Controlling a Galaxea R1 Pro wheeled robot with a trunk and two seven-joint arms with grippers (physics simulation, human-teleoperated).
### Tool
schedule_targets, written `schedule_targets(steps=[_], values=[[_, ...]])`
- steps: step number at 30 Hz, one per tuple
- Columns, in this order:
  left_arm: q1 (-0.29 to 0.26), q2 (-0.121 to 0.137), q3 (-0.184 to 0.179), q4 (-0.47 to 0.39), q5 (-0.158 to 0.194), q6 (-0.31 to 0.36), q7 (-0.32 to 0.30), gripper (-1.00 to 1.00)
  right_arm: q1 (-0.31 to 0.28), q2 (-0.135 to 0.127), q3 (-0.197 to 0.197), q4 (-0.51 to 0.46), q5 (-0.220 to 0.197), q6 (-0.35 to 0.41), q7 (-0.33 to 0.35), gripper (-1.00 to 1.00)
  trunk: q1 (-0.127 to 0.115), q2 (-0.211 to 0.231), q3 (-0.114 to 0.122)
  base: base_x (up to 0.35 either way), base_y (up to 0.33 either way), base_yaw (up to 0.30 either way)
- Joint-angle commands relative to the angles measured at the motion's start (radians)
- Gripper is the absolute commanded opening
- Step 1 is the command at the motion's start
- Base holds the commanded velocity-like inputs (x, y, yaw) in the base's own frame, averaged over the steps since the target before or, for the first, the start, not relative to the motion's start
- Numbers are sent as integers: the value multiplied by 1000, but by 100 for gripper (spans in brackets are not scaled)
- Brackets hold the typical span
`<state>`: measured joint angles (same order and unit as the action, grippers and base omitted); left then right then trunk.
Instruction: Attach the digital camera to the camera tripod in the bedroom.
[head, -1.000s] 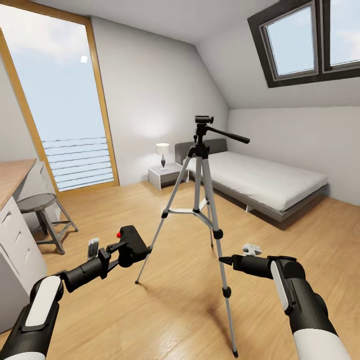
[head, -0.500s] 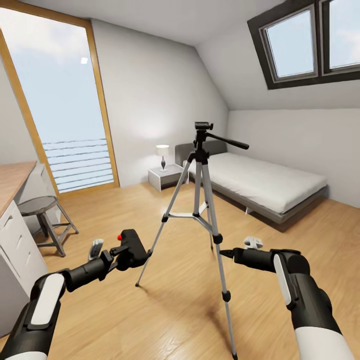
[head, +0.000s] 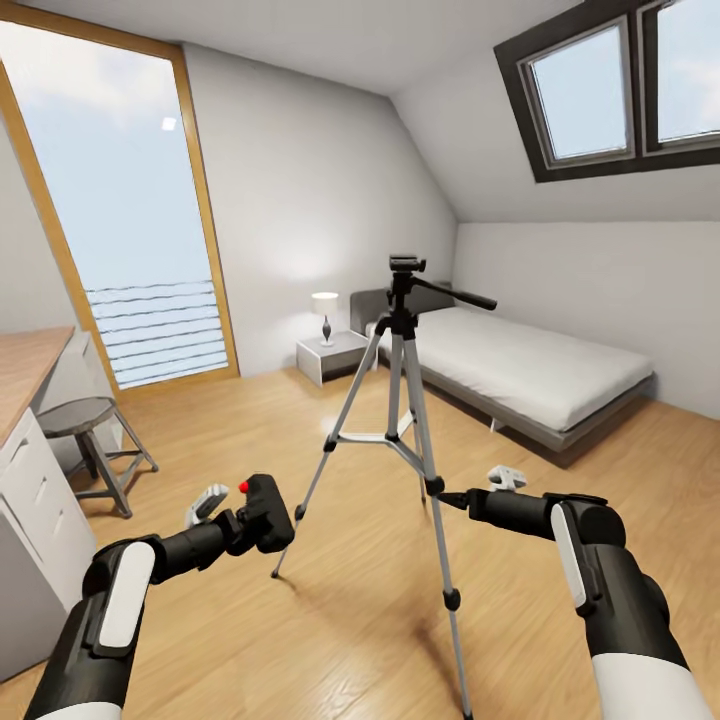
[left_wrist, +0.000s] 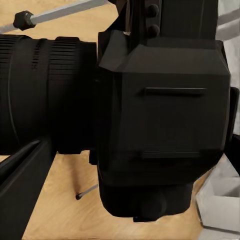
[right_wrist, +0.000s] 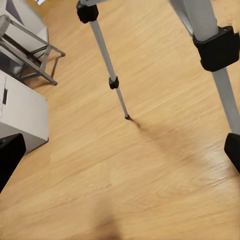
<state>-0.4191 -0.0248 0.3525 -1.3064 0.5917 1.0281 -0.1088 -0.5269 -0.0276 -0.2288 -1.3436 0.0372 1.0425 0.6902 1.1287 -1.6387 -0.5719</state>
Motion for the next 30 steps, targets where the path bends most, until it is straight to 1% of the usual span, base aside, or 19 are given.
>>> schedule_targets(steps=[1, 4, 5, 11, 30], values=[[-1, -8, 3, -7, -9, 6, 7, -100, -1, 0, -1, 0, 4, 5, 6, 100, -4, 7, 2, 0, 0, 0], [-1, -19, 3, -22, -22, 6, 52, -100, -1, 0, -1, 0, 4, 5, 6, 100, -16, 28, 12, 0, 0, 0], [-1, -23, 3, -28, -27, 6, 76, -100, -1, 0, -1, 1, 4, 5, 6, 100, -19, 35, 15, 0, 0, 0], [-1, -30, 3, -39, -34, 9, 120, -100, -1, 0, -1, 8, 3, 5, 6, 100, -42, 77, 34, 0, 0, 0], [-1, -29, 4, -43, -36, 10, 127, -100, -1, 0, 0, 12, 13, 5, 6, 100, -115, 210, 93, 0, 0, 0]])
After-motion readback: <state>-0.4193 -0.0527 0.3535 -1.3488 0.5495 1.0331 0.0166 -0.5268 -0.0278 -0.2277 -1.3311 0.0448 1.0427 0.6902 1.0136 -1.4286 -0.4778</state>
